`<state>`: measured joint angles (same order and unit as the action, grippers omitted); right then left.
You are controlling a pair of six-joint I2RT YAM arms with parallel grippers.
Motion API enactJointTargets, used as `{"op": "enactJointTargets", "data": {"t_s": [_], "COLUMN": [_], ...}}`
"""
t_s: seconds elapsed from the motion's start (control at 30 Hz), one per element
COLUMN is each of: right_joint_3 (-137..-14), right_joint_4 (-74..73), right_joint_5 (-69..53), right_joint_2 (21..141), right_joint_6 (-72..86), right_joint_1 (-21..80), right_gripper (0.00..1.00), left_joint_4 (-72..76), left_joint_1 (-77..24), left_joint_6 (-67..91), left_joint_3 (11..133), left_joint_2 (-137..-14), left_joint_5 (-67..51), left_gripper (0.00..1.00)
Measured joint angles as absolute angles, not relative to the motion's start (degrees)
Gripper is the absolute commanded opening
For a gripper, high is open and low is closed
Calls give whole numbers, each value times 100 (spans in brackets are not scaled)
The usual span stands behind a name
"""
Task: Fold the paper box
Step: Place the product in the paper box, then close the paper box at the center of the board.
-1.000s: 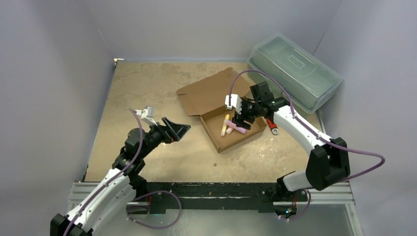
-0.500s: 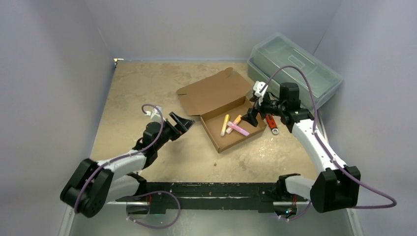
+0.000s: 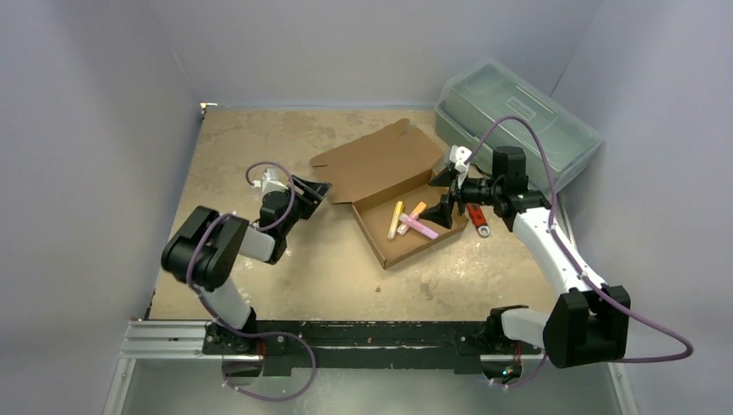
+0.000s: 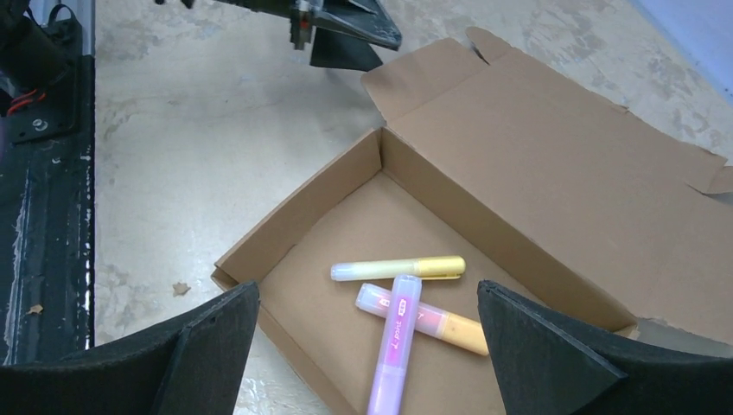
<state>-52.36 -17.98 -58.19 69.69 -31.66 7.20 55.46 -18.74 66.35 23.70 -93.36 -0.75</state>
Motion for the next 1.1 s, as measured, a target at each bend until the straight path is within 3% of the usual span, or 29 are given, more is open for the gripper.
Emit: {"op": "enactJointTargets", "data": {"t_s": [0.4, 0.77, 1.1], "right_joint_3": [-5203, -5203, -5203], "right_joint_4": [-1855, -1946, -1984], "right_joint_5": [-5826, -5800, -5594], "right_joint_2": [7054, 7201, 7201], "right_joint_6": [-3358, -3492, -3496], "right_joint_1": [718, 718, 714], "right_gripper": [99, 99, 99], "left_joint_4": [8471, 8567, 8519], "left_joint_1": [-1393, -1164, -1059], "left_joint_6": [8591, 8720, 6368], "left_joint_3": [3391, 3293, 2790], "left_joint_2": [-12763, -12529, -10597], "left_joint_5": [-1435, -1815, -2440], "left_gripper": [2, 0, 0]}}
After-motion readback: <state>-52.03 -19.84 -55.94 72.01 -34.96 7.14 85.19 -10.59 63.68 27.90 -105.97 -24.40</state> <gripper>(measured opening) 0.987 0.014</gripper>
